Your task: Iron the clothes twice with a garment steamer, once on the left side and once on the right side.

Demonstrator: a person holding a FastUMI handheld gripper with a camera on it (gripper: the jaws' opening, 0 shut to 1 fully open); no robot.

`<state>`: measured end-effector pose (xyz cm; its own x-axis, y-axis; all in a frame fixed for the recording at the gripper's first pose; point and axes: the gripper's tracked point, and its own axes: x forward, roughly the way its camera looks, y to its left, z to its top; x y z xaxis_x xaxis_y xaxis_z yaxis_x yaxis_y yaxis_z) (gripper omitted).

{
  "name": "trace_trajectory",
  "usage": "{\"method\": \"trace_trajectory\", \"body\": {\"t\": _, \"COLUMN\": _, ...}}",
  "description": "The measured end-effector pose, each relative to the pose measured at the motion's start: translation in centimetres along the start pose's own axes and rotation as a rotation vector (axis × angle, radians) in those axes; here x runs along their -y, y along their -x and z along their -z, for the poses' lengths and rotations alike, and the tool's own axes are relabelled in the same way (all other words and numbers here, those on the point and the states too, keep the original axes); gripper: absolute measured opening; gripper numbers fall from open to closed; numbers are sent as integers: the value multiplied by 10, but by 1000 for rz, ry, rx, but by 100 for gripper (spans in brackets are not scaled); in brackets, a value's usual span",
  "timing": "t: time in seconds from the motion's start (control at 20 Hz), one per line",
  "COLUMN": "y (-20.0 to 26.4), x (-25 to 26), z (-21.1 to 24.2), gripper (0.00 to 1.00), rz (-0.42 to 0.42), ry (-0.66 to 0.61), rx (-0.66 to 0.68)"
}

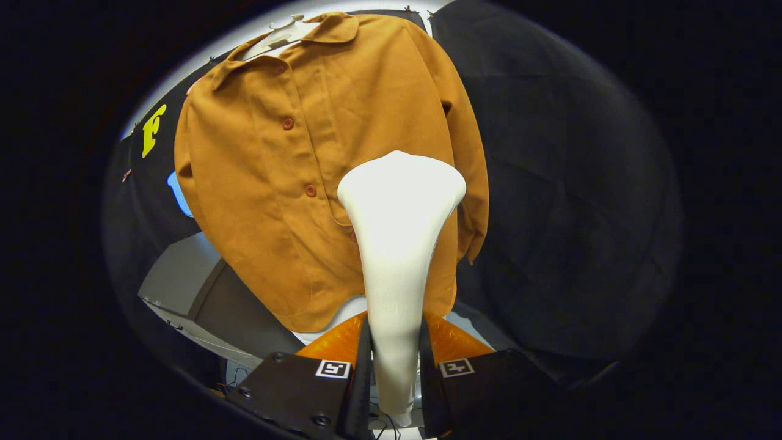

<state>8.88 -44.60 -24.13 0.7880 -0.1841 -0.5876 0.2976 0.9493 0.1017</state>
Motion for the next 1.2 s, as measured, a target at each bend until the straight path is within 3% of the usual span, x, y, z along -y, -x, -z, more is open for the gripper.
{"method": "trace_trajectory", "body": {"t": 0.5, "y": 96, "x": -102, "z": -72, "gripper": 38, "rz": 43, "ry": -1, "rx": 229}}
{"method": "trace_trajectory", "body": {"t": 0.8, "y": 141, "x": -201, "z": -108, "gripper": 38, "rz": -24, "ry": -4, "rx": 339}}
{"method": "trace_trajectory", "body": {"t": 1.2, "y": 177, "x": -345, "z": -111, "gripper": 38, "rz": -183, "ry": 77, "rx": 408}}
